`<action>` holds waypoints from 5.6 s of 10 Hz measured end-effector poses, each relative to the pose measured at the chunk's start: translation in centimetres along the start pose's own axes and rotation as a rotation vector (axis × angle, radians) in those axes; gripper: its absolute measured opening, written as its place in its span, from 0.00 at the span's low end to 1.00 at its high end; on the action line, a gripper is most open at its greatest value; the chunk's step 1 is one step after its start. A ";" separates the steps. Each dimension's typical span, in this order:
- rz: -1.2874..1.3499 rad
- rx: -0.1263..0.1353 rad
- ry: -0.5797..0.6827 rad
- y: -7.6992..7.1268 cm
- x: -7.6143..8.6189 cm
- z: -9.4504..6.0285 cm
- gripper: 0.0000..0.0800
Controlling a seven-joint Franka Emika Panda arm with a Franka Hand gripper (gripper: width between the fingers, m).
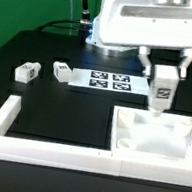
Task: Assemble square table
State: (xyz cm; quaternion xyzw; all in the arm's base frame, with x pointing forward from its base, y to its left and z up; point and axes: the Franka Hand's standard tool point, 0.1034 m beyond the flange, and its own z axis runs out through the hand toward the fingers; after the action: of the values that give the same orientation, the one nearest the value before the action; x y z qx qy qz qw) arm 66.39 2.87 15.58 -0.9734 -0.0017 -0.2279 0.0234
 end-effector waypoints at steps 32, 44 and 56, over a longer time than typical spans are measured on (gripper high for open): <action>0.003 -0.112 0.136 4.1 -3.5 5.8 0.81; 0.139 0.046 -0.413 3.5 -2.9 6.5 0.81; 1.042 -0.107 -0.381 4.1 -3.1 7.0 0.37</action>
Offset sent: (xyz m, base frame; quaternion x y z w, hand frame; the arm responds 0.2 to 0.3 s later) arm 0.0000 0.0000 0.0000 0.0000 0.0000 0.0000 1.0000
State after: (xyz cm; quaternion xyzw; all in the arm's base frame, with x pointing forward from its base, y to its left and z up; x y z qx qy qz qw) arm 66.80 -0.91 7.81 -0.8694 0.4870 -0.0062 0.0829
